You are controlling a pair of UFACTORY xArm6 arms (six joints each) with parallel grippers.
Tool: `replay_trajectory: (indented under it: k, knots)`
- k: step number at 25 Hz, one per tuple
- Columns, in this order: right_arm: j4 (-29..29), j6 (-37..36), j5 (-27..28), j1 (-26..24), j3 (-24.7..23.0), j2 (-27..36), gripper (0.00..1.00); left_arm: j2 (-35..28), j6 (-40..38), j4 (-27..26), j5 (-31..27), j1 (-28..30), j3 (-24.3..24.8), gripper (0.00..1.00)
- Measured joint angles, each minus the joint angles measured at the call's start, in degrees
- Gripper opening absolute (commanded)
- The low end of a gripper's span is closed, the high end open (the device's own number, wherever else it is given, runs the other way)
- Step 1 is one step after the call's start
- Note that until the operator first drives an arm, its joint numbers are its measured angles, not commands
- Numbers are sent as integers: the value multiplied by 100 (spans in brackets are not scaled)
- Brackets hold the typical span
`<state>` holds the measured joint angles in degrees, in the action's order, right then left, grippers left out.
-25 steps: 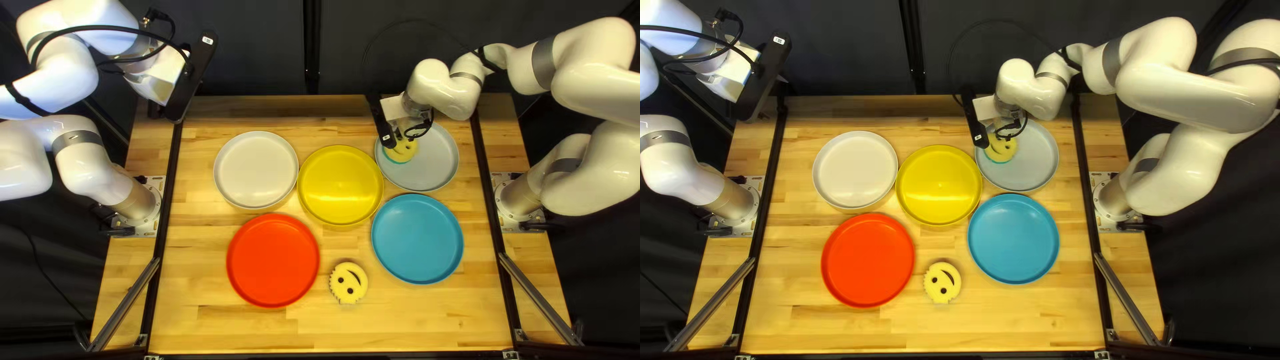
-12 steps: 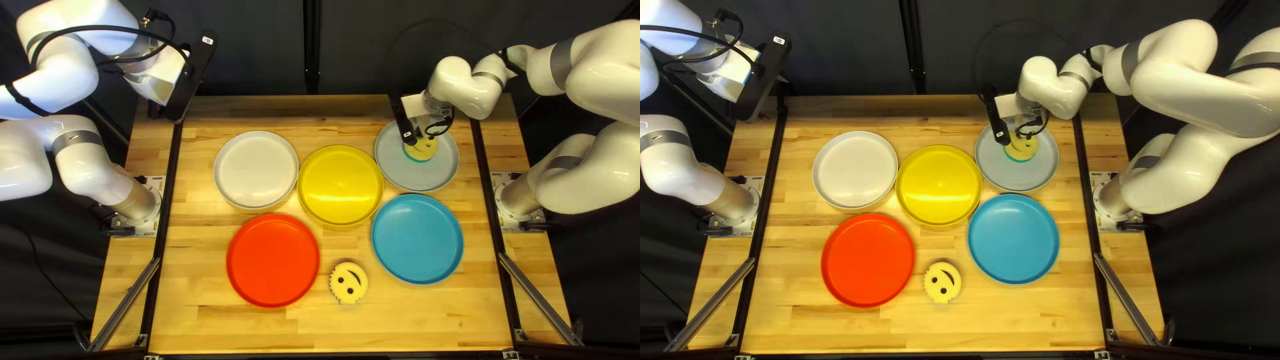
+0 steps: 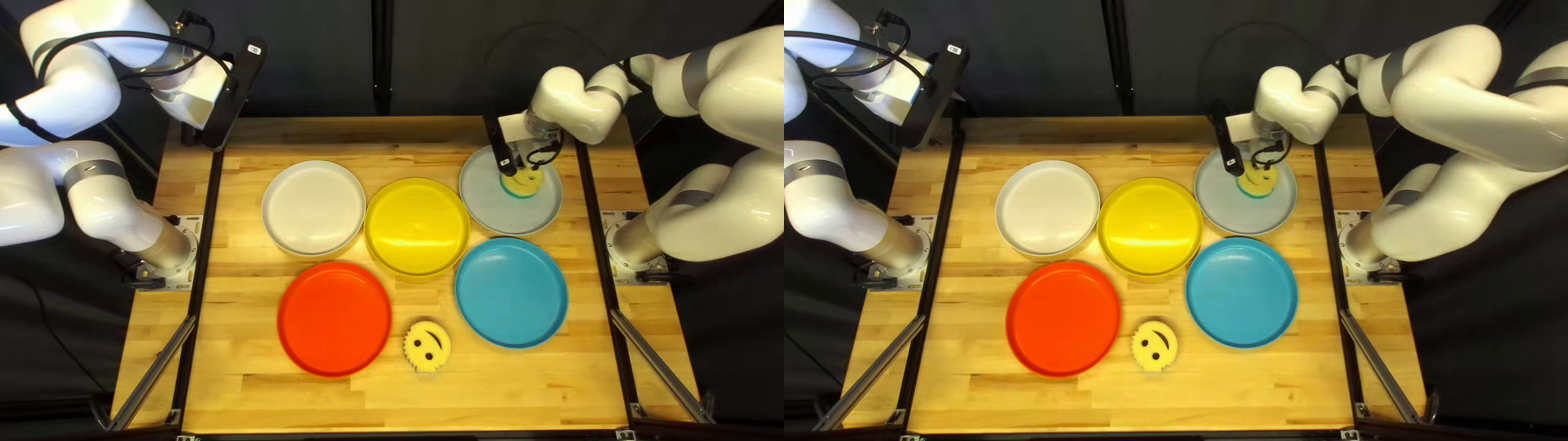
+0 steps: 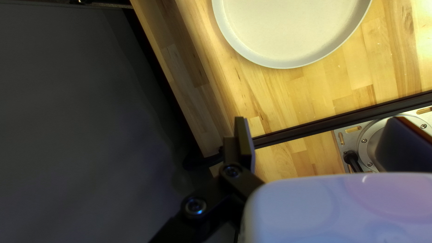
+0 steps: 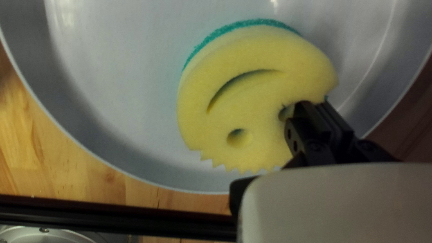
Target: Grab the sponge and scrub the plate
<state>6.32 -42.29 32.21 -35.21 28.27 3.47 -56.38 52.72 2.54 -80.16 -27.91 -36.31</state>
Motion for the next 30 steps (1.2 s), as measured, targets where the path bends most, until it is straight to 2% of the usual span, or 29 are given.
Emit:
replay_trajectory:
  k: [4, 7, 22, 25, 30]
  knots:
    - [-8, 28, -31, 149, 333, -308, 0, 0, 0, 0, 0, 0, 0, 100]
    - [-8, -44, -54, 117, 374, -360, 0, 0, 0, 0, 0, 0, 0, 100]
    - [-64, -736, 17, -862, -394, 262, 0, 0, 0, 0, 0, 0, 0, 100]
    - [-75, -708, 81, -855, -395, 302, 0, 0, 0, 0, 0, 0, 0, 100]
    - [-108, -504, 56, -557, -149, 66, 0, 0, 0, 0, 0, 0, 0, 100]
